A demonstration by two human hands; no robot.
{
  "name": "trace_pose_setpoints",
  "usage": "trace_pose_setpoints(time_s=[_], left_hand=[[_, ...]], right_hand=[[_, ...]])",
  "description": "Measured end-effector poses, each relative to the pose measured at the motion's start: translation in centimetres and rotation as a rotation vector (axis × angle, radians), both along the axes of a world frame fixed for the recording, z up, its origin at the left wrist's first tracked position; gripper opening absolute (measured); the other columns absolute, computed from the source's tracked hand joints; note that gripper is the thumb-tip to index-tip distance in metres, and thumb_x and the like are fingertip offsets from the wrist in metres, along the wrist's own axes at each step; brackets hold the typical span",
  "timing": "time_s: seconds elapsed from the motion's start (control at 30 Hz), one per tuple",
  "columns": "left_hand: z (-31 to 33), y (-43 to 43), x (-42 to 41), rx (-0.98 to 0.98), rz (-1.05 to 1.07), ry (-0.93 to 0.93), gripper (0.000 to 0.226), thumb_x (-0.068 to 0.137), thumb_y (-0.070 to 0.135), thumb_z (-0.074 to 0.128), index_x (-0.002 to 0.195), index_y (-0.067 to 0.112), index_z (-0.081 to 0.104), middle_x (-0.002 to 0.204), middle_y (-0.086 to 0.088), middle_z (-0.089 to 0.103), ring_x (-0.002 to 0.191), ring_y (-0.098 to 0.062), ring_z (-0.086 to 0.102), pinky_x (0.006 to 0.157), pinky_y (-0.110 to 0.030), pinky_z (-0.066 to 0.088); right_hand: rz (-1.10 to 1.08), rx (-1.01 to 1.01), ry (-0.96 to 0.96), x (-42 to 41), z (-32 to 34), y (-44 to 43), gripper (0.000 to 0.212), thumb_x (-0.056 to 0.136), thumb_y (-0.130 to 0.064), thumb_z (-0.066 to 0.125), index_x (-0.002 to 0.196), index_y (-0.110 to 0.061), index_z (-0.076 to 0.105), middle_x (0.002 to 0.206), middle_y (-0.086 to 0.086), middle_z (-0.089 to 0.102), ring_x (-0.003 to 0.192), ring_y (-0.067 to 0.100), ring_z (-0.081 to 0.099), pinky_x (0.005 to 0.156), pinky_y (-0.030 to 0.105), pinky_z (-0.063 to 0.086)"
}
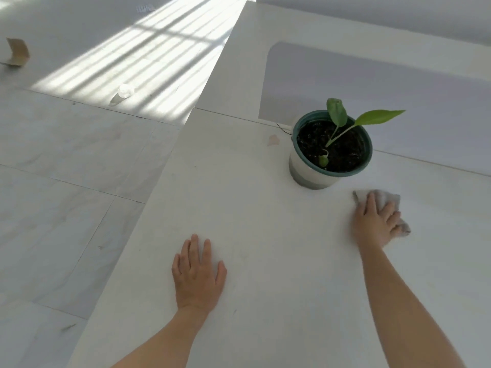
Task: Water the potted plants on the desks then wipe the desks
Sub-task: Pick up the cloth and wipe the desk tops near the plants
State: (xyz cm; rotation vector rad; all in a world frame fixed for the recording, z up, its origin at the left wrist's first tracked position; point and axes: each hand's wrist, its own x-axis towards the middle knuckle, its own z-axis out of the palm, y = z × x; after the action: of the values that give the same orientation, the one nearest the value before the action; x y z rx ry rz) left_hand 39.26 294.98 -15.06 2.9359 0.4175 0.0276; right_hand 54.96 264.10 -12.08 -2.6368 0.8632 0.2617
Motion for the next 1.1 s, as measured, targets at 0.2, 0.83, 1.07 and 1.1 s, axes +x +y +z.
trace_pose_setpoints(time_s=[0.2,0.83,1.07,1.1], left_hand=[[0.3,0.0,0.0,-0.041,0.007,0.06,0.054,0.078,0.039,0.035,0.114,0.007,0.056,0.123,-0.023,0.06,0.117,-0.03,0.037,0.092,-0.044,0.026],[-1.5,0.1,0.0,-0.004,-0.011,-0.14,0.053,0.073,0.039,0.036,0.116,0.01,0.047,0.12,-0.026,0.061,0.114,-0.031,0.039,0.089,-0.045,0.029],[-0.1,0.0,-0.2,-0.051,-0.018,0.01,0.056,0.073,0.04,0.035,0.108,0.004,0.062,0.117,-0.025,0.062,0.113,-0.034,0.043,0.089,-0.047,0.032],[0.0,0.1,-0.3,-0.075,-0.032,0.033,0.057,0.073,0.04,0.035,0.107,0.004,0.064,0.117,-0.025,0.062,0.112,-0.035,0.047,0.089,-0.047,0.033]], right_hand=[[0.301,-0.02,-0.095,-5.4,-0.5,14.5,0.047,0.093,-0.036,0.021,0.14,-0.03,0.029,0.154,0.014,0.018,0.141,0.035,0.014,0.114,0.053,0.009],[1.054,-0.019,-0.232,-4.2,-0.6,17.4,0.038,0.077,-0.035,0.039,0.105,-0.033,0.064,0.118,0.001,0.066,0.108,0.026,0.062,0.086,0.049,0.053],[0.494,-0.075,-0.312,-14.6,-1.8,11.3,0.036,0.076,-0.025,0.04,0.101,-0.023,0.065,0.108,0.002,0.071,0.107,0.023,0.054,0.09,0.035,0.031],[0.41,-0.028,-0.282,-15.5,-1.5,11.8,0.037,0.075,-0.024,0.039,0.099,-0.023,0.066,0.106,0.001,0.072,0.102,0.024,0.06,0.089,0.034,0.031]])
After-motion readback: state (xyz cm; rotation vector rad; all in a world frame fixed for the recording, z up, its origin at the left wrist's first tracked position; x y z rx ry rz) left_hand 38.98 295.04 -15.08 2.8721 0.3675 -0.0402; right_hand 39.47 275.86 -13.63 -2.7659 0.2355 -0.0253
